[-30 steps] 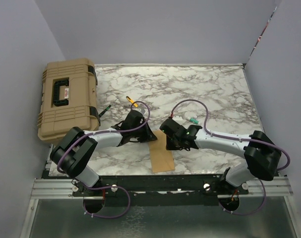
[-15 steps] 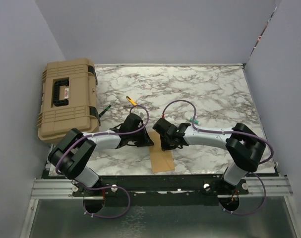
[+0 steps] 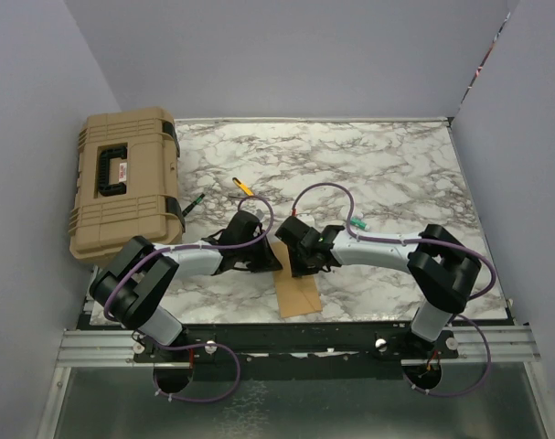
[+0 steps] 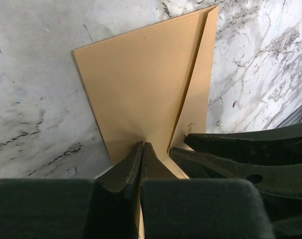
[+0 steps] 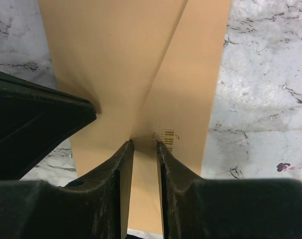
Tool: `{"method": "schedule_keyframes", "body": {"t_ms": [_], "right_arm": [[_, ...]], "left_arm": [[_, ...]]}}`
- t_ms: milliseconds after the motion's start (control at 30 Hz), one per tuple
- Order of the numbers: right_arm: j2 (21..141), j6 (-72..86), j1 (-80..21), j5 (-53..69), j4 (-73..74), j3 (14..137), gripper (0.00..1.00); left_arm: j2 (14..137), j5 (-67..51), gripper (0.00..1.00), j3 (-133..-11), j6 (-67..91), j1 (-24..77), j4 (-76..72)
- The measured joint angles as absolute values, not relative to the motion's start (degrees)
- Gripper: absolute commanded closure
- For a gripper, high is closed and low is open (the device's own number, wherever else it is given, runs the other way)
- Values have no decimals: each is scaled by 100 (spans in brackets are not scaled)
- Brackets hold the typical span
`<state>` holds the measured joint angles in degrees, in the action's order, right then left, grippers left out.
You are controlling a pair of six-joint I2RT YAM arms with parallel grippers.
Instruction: Place the letter into the envelope and seal it
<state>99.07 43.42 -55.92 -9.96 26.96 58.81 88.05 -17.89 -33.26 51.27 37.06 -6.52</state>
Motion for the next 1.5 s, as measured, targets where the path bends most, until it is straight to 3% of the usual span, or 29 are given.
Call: {"method": "schedule_keyframes", "body": {"t_ms": [767, 1000, 1267, 1500], "right_arm": [[10484, 4318, -5819, -1461, 3489, 6556, 82], [10248, 4388, -5817, -1518, 3395, 6431, 96], [9712, 4506, -5802, -1752, 3439, 6294, 97], [9496, 4639, -5802, -1881, 3444, 6294, 90]], "left_arm": [[8753, -1990, 98, -3321, 4971, 3190, -548], [8753, -2294, 98, -3555, 4744, 3157, -410], [8840, -2670, 98, -4088, 4580, 3157, -591], [9668, -3096, 98, -4410, 4650, 3192, -1015]]}}
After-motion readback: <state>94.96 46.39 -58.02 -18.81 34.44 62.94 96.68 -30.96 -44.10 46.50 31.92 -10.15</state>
